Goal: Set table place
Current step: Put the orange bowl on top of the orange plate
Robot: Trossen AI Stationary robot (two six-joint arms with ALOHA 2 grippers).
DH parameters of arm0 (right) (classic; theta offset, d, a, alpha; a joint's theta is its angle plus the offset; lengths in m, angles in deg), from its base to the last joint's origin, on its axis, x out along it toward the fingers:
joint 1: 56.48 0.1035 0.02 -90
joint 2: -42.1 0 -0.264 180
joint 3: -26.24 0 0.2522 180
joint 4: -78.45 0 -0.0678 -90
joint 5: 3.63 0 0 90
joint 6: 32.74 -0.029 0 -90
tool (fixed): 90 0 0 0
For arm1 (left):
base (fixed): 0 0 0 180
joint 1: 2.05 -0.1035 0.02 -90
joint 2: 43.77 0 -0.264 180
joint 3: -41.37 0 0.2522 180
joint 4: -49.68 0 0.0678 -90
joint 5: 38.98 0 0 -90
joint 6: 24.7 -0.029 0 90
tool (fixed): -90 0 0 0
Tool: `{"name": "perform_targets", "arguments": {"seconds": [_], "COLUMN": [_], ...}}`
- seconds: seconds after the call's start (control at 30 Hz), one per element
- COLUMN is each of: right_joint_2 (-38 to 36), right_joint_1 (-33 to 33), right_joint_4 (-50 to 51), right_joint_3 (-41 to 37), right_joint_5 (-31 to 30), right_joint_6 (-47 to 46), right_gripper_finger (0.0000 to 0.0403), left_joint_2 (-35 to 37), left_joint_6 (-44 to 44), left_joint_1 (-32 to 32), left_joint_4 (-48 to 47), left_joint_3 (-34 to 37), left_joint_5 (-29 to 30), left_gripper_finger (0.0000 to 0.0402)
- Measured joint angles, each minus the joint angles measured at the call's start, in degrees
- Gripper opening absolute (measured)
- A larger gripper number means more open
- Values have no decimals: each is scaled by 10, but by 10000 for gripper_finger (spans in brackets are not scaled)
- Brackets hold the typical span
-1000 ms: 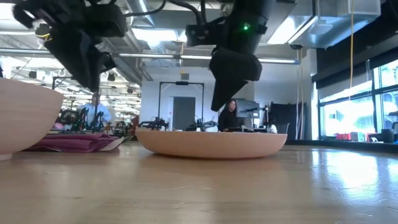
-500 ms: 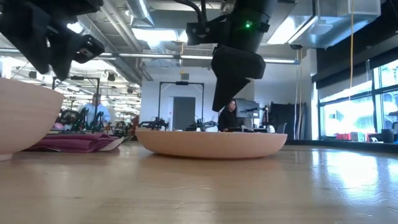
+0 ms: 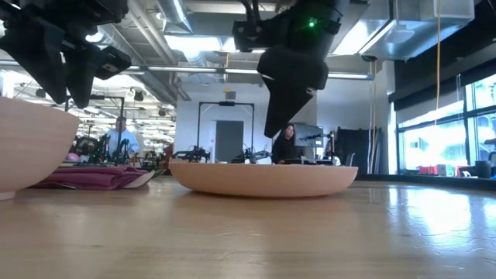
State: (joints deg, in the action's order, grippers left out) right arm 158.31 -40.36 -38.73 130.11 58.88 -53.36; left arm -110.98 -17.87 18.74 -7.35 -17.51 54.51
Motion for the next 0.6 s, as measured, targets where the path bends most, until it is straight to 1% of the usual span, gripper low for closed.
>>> {"name": "perform_targets", "arguments": {"seconds": [0.23,0.5,0.6], "right_joint_2": [0,0,0], "right_joint_1": [14,14,14], "right_joint_4": [-4,-4,-4], "right_joint_3": [0,0,0], "right_joint_5": [6,6,6], "right_joint_6": [-1,0,0], "right_gripper_finger": [154,154,154], "left_joint_2": [-29,-46,-54], "left_joint_6": [5,7,21], "left_joint_1": [0,0,0], "left_joint_4": [2,3,3], "left_joint_3": [0,0,0], "left_joint_5": [-2,-2,-2], "left_gripper_finger": [110,110,110]}}
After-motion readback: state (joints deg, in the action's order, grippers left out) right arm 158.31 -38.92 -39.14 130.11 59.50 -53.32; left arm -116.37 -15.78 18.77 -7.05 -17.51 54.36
